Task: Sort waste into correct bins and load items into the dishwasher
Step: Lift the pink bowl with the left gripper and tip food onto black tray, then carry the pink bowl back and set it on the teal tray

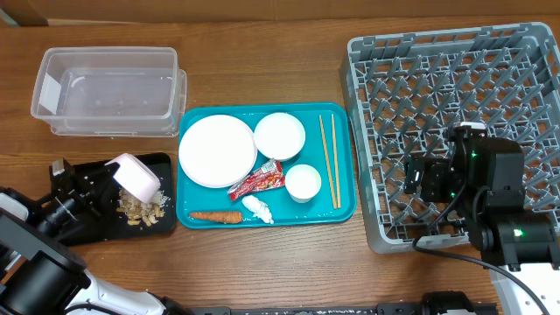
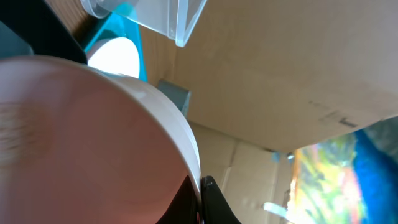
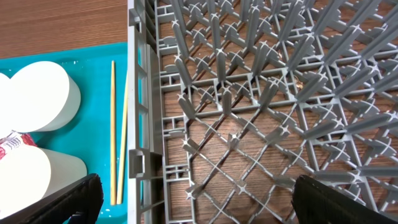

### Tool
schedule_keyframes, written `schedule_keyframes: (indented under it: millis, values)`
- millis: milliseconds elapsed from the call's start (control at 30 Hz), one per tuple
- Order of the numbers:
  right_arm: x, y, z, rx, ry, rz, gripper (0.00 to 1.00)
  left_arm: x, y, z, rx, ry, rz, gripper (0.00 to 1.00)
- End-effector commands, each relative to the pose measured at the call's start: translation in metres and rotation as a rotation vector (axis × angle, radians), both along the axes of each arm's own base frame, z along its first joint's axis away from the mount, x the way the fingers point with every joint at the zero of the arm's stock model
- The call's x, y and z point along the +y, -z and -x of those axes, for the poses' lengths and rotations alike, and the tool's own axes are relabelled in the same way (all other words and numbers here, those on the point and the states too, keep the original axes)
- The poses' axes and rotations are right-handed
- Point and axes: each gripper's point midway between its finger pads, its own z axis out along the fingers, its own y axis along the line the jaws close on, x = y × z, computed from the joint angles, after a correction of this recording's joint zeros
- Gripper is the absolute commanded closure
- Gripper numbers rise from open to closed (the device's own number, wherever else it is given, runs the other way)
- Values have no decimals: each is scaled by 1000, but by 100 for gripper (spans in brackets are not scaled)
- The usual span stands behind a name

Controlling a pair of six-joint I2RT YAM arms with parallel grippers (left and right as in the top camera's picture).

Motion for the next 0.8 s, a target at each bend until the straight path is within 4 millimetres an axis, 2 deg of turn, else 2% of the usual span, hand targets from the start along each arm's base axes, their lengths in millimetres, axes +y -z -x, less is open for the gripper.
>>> schedule_keyframes:
  millis: [0, 200, 333, 433, 500, 600, 667, 767]
  values:
    - [-2, -14, -3, -35, 12, 0, 0, 5, -12, -4, 11, -58, 120, 96]
    - [-2, -14, -3, -32, 12, 1, 0, 8, -9, -5, -32, -52, 62, 96]
    - [-2, -13, -2, -27, 12, 1, 0, 11, -13, -9, -124, -59, -7, 96]
    - [-2, -13, -2, -28, 12, 1, 0, 5, -13, -8, -179, -17, -106, 96]
    - [-2, -13, -2, -29, 12, 1, 0, -5, -24, -8, -228, 46, -193, 96]
    - [-2, -14, -3, -32, 12, 1, 0, -20, -52, -12, -305, 132, -287, 96]
    - [-2, -14, -3, -32, 12, 1, 0, -38, -79, -20, -363, 219, -360, 96]
    - [-2, -14, -3, -32, 12, 1, 0, -64, -97, -26, -384, 346, -446, 96]
